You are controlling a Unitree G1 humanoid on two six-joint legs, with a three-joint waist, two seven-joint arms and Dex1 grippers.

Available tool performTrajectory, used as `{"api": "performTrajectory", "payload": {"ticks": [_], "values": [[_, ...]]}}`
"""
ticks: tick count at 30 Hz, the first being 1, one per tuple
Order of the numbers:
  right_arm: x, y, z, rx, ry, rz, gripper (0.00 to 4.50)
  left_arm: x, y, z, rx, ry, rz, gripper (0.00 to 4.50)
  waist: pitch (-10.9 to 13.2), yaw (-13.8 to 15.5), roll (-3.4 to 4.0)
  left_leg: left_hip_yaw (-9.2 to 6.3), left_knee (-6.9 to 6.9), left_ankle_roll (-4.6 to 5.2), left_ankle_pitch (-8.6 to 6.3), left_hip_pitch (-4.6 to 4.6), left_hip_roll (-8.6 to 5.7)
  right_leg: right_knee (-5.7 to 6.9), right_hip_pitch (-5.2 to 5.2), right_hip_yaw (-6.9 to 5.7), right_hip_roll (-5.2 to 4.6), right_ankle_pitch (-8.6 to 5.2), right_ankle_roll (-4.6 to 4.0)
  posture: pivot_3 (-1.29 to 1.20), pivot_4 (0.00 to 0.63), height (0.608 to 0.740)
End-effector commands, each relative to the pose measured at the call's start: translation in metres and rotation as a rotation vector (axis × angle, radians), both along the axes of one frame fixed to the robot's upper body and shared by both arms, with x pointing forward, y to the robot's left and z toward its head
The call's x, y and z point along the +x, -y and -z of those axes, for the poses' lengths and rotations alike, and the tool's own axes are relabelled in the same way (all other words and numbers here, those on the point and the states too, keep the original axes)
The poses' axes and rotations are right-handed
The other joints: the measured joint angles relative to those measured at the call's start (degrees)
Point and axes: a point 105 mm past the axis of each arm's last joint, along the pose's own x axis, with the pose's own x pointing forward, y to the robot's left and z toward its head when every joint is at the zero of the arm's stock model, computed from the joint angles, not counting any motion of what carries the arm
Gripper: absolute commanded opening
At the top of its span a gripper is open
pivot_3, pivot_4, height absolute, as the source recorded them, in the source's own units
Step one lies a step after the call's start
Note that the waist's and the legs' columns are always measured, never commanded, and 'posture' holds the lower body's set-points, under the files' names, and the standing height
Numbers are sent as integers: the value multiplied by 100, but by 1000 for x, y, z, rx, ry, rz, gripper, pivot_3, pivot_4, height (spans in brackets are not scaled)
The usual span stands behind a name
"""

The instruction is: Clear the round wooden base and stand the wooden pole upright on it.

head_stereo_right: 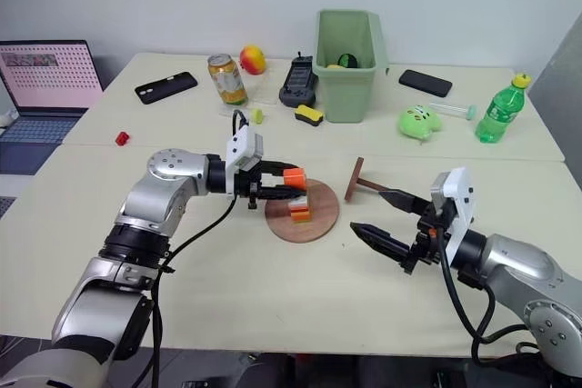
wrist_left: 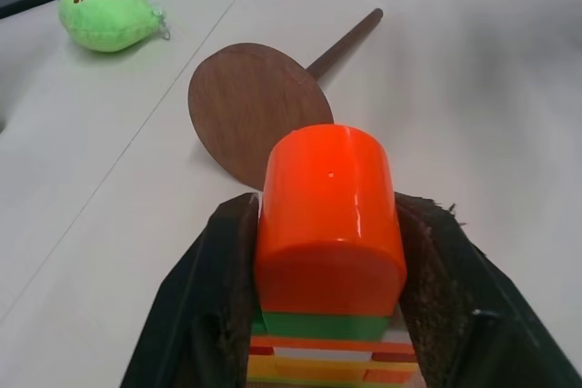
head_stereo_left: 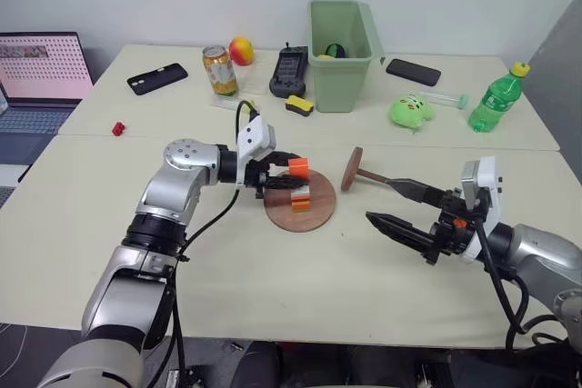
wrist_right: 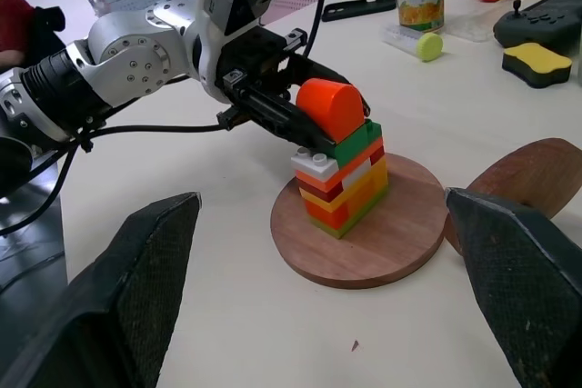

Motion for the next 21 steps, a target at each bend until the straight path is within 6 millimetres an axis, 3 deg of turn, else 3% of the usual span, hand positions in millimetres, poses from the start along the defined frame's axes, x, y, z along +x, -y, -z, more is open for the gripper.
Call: {"api": "performTrajectory", "payload": {"ticks": [1,8,14,18,21], "values": [[-1,1,-15,17,63,-1,4500,1,5,-7,10,38,23,1517,0,-1,0,0,0,0,0,0,0,1,0,0,0,0,0,0,150,740],[0,1,-17,18,66,2,4500,2,4,-7,16,48,10,1517,0,0,0,0,1,0,0,1,0,2,0,1,0,0,0,0,150,740],[1,-2,-20,22,69,-13,4500,11,-1,-46,-86,54,-76,1517,2,-3,-3,-3,4,1,0,-1,0,5,0,-1,0,0,0,0,150,740],[2,-7,-22,25,75,-50,4500,29,-24,-70,-133,69,-259,1517,2,-10,-3,-6,5,2,-1,-1,0,6,-1,1,0,0,0,0,150,740],[4,-16,-25,22,85,-107,4500,48,-57,-81,-175,108,-477,1517,2,-26,-2,-12,5,2,-1,1,2,8,-2,2,2,0,0,0,150,740]]}}
